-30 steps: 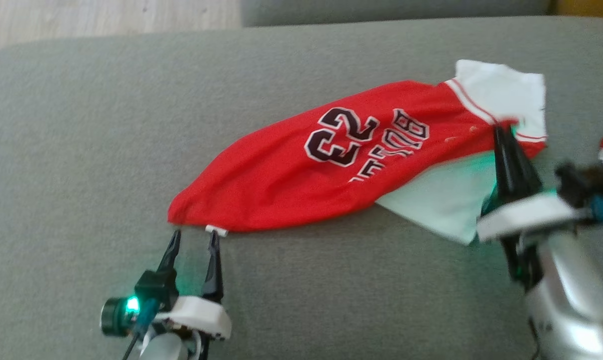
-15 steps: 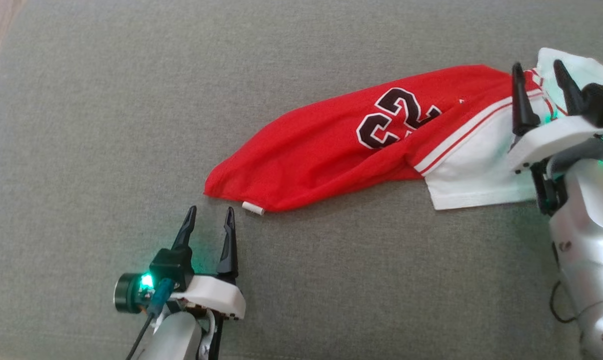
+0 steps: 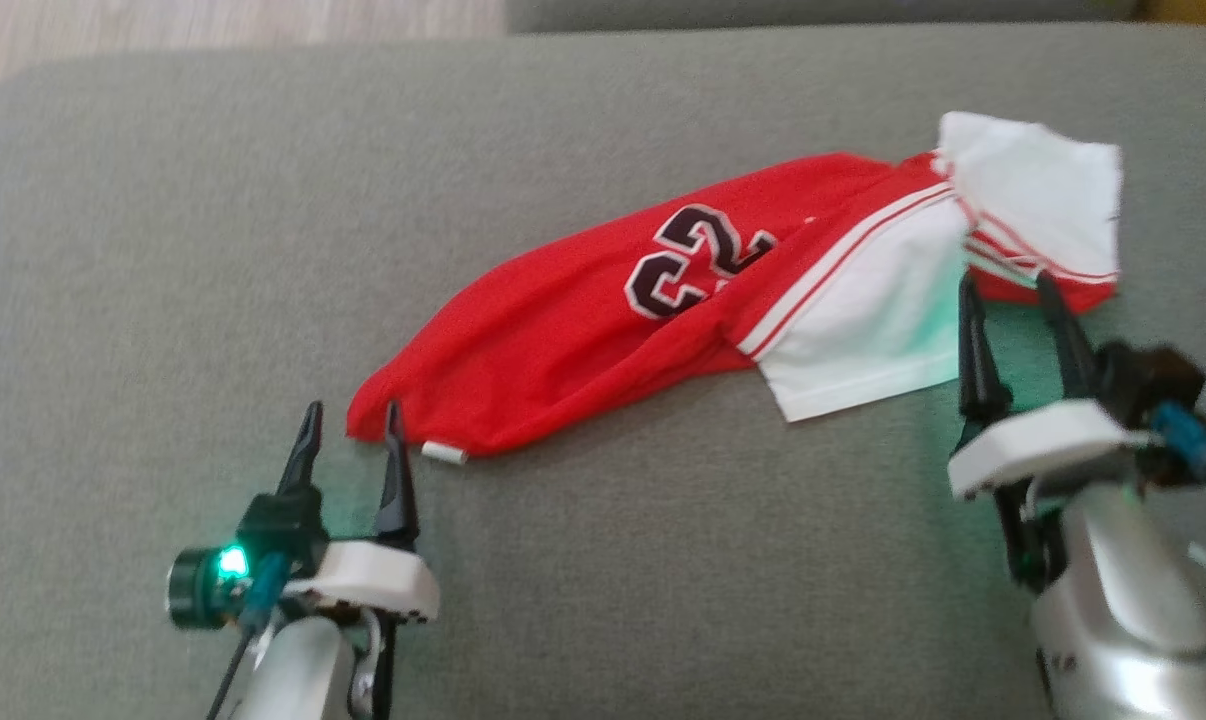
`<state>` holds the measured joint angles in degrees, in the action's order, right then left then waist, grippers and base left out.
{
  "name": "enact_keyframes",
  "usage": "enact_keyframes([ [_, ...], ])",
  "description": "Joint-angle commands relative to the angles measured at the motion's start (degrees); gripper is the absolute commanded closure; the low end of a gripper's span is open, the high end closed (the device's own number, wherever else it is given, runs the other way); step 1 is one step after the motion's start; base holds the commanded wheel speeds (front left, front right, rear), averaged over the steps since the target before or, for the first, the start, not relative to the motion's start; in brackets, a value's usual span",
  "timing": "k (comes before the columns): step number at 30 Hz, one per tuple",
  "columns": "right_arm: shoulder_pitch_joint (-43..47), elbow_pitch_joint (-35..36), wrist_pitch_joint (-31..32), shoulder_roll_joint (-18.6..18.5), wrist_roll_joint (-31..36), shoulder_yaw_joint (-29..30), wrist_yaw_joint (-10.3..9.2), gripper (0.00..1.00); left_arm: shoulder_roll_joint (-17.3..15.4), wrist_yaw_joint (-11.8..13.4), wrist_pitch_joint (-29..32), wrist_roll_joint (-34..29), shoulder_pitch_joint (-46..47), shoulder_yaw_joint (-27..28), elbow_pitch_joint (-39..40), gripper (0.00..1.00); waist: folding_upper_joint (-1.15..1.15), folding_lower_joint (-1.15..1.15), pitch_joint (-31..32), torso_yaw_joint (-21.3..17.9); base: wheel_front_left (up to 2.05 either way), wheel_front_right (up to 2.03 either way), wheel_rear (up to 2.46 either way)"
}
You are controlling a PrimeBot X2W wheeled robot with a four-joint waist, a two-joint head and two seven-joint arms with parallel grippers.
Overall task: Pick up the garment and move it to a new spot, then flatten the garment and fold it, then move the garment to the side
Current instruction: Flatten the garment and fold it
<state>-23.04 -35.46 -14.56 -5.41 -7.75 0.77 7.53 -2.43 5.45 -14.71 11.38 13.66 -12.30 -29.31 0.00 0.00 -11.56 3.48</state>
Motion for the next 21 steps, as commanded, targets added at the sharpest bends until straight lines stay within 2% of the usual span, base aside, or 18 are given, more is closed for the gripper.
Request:
enact_keyframes([
  [1, 1.00, 3.04, -0.44, 0.87, -0.69, -0.94, -0.04, 0.00, -0.44, -0.35, -0.29, -0.78, -0.56, 3.05, 1.78, 0.00, 0.00, 0.00, 2.50, -1.93, 0.00, 0.00, 0.00],
  [12, 12.97, 6.74, -0.44, 2.39, -2.14, -2.61, -0.04, 0.00, -0.44, -1.25, -0.29, -1.14, -7.96, 7.11, 4.16, 0.00, 0.00, 0.00, 8.35, -4.17, 0.00, 0.00, 0.00],
  [21, 14.77, 6.31, -0.44, 2.52, -3.61, -4.98, -0.04, 0.00, -0.44, -1.32, -0.29, -0.15, -9.92, 6.58, 5.04, 0.00, 0.00, 0.00, 9.20, -4.52, 0.00, 0.00, 0.00],
])
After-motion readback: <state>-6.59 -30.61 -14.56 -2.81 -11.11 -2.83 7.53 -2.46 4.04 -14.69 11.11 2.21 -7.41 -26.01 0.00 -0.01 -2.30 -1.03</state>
